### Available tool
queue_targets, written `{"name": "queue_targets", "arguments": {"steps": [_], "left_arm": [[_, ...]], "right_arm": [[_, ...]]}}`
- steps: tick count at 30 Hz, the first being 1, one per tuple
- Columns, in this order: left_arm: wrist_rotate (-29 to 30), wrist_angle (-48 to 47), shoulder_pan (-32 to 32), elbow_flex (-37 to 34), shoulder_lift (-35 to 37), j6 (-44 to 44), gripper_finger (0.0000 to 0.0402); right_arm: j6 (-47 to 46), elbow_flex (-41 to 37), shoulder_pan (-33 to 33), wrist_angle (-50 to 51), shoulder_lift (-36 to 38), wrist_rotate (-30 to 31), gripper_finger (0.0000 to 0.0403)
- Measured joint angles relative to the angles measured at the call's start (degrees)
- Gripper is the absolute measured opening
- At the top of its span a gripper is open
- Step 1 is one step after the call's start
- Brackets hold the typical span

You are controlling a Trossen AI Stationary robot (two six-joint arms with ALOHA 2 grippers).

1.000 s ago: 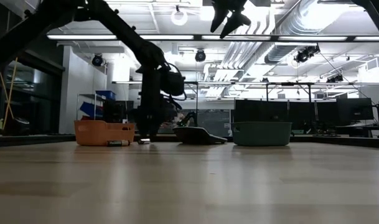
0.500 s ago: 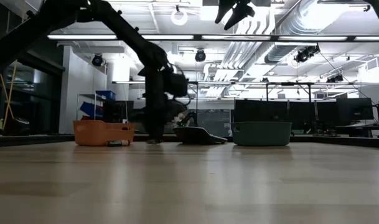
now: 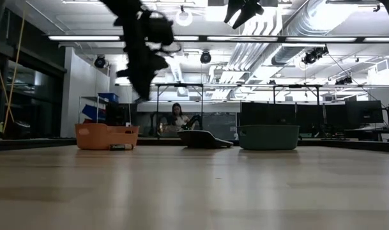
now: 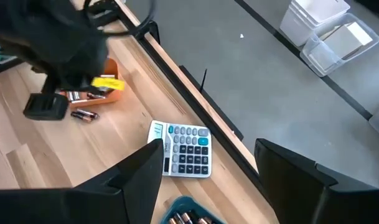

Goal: Sort batteries
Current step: Put the top silver battery into the orange bin, then put the top golden battery into the blue bin

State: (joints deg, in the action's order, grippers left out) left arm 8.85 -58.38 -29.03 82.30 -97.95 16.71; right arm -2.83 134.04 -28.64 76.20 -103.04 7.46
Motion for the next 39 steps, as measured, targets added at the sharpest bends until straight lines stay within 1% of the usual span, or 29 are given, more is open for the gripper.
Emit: {"name": "queue_targets", "arguments": {"steps": [3,6,9,10,12,15,18,20,22,24,27,31,35,39], "left_arm": [[0.0,4.2,0.2,-10.9,6.2,3.9,0.0029],[0.0,5.8,-0.5,-19.1,11.2,6.3,0.0029],[0.0,8.5,-1.5,-24.1,13.7,5.4,0.0030],[0.1,9.7,-1.7,-25.0,14.1,4.7,0.0037],[0.1,10.0,-1.9,-26.2,13.5,2.8,0.0065],[0.2,10.3,-2.1,-26.4,11.8,1.1,0.0118],[-0.5,11.3,-2.1,-25.1,11.3,1.1,0.0167],[-2.7,12.6,-1.9,-23.2,11.2,2.2,0.0191],[-4.6,13.1,-0.9,-20.8,11.4,3.1,0.0204],[-4.5,12.4,1.3,-19.2,11.4,3.9,0.0206],[-0.5,11.7,6.3,-19.3,10.6,5.8,0.0199],[0.3,11.0,11.5,-19.5,6.4,6.7,0.0185],[0.3,10.2,12.4,-17.7,0.8,3.9,0.0176],[0.3,4.9,11.0,-15.2,-4.6,-0.7,0.0171]], "right_arm": [[0.3,0.0,0.0,0.8,0.0,0.0,0.0247],[0.5,0.0,0.0,1.3,0.0,0.0,0.0247],[1.4,0.0,0.0,1.1,0.0,-0.2,0.0247],[1.4,0.0,0.0,1.1,0.0,-0.2,0.0247],[1.4,0.0,0.0,1.1,0.0,-0.2,0.0247],[1.3,0.0,0.0,1.1,0.0,-0.6,0.0247],[0.3,0.0,0.0,1.3,0.0,-0.8,0.0247],[0.1,0.0,0.2,1.6,0.0,-1.1,0.0247],[-0.1,0.0,0.2,1.6,0.0,-1.6,0.0247],[-1.0,0.0,0.2,1.6,0.0,-1.7,0.0247],[-1.2,0.0,0.2,1.6,0.0,-1.7,0.0247],[-1.2,0.0,0.2,1.6,0.0,-1.7,0.0247],[-2.5,0.0,0.2,0.9,0.0,-1.7,0.0247],[-3.4,0.0,0.2,0.8,0.0,-1.7,0.0247]]}}
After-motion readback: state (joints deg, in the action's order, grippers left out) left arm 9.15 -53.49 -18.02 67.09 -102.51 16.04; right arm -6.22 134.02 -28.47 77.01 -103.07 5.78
